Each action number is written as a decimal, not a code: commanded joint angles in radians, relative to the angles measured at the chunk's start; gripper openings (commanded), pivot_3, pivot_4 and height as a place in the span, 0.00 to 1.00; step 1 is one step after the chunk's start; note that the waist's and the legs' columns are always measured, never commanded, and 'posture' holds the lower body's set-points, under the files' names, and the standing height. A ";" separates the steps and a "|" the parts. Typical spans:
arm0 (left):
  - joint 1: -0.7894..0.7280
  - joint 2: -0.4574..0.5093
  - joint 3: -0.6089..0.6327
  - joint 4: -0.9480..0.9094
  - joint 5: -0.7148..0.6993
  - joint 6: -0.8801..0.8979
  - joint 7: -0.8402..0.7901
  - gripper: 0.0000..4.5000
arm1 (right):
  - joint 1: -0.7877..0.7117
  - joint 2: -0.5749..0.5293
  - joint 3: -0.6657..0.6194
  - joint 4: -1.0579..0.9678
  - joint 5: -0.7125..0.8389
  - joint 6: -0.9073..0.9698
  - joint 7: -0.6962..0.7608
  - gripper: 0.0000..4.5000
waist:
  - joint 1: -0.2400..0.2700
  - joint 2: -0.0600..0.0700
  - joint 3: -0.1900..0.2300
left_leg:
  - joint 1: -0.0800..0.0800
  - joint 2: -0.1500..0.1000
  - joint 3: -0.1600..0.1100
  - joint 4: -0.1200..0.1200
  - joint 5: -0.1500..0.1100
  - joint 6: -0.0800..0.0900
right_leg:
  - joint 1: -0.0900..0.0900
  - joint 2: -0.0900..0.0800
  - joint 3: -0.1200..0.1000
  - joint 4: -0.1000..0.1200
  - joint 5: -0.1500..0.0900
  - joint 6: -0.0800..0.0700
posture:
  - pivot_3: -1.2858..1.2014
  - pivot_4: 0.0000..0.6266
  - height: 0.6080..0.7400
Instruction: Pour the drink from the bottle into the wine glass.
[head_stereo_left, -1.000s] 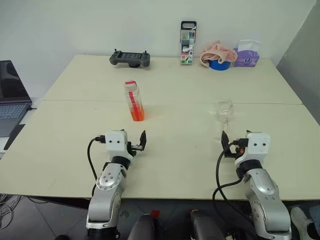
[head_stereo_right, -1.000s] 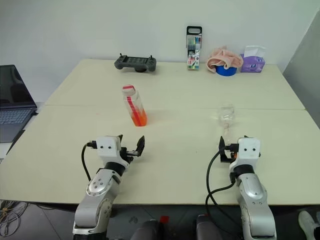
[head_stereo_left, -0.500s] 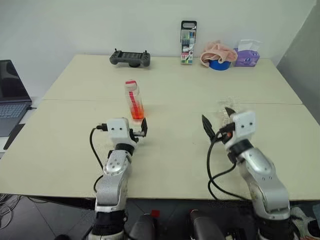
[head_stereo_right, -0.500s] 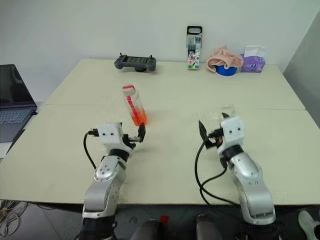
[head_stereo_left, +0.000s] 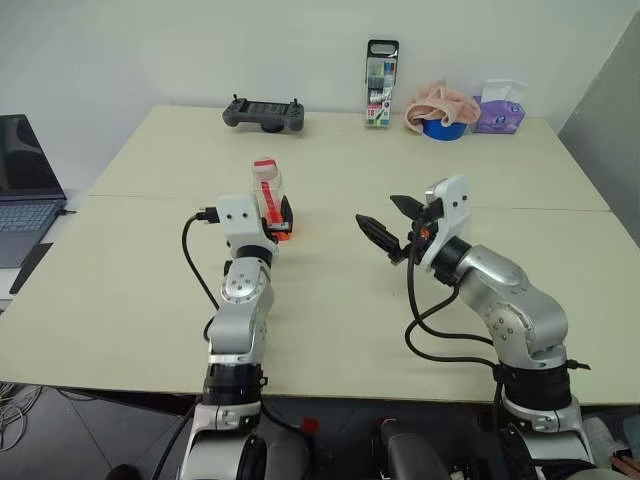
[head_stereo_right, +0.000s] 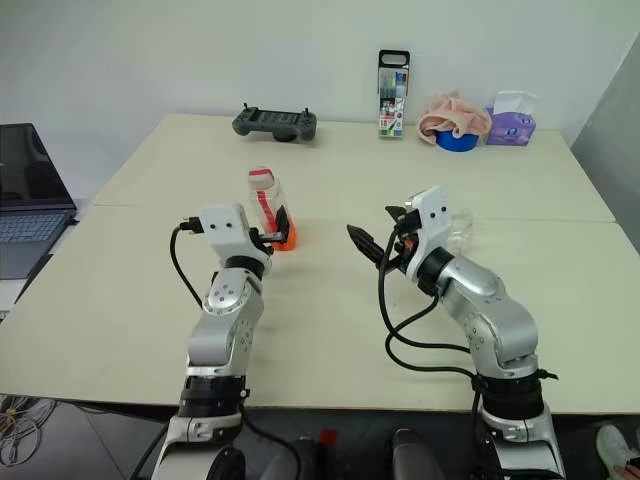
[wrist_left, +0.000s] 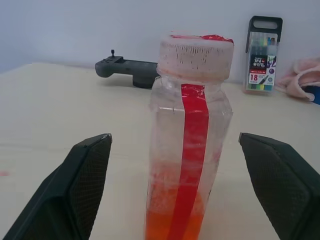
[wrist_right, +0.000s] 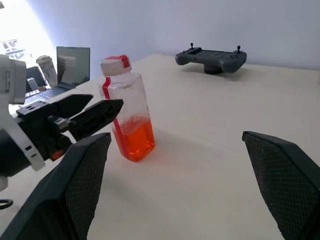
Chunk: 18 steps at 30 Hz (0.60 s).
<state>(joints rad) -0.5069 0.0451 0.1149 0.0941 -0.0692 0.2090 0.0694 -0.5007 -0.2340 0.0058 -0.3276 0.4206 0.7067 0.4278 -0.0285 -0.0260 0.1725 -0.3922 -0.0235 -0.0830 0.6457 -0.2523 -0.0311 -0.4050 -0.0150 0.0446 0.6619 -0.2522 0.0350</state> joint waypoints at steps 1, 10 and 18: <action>-0.051 0.018 0.005 0.065 -0.012 -0.060 -0.039 0.97 | -0.025 0.003 0.013 -0.013 0.022 -0.013 0.022 1.00 | -0.001 0.000 0.000 | 0.000 0.000 0.000 0.000 0.000 0.000 | 0.000 0.000 0.000 0.000 0.000 0.000 | 0.52 0.24 1.00; -0.199 0.064 0.030 0.306 -0.013 -0.195 -0.068 0.97 | -0.007 -0.001 0.045 -0.041 0.041 0.009 0.028 1.00 | 0.000 0.000 0.000 | -0.002 -0.001 -0.003 0.000 0.000 0.000 | -0.001 -0.004 -0.002 0.000 0.000 0.000 | 0.52 0.24 1.00; -0.266 0.063 0.038 0.426 -0.028 -0.265 -0.087 0.93 | -0.002 -0.019 0.050 -0.076 0.062 0.038 0.034 1.00 | 0.000 0.000 0.000 | -0.002 -0.001 -0.004 0.000 0.000 0.000 | -0.002 -0.004 -0.002 0.000 0.000 0.000 | 0.52 0.24 1.00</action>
<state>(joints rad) -0.7476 0.1088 0.1494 0.5263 -0.0896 -0.0268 -0.0115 -0.4992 -0.2475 0.0614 -0.3568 0.4641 0.7472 0.4535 -0.0290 -0.0260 0.1725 -0.3942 -0.0249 -0.0877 0.6453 -0.2523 -0.0314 -0.4068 -0.0189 0.0429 0.6619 -0.2521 0.0352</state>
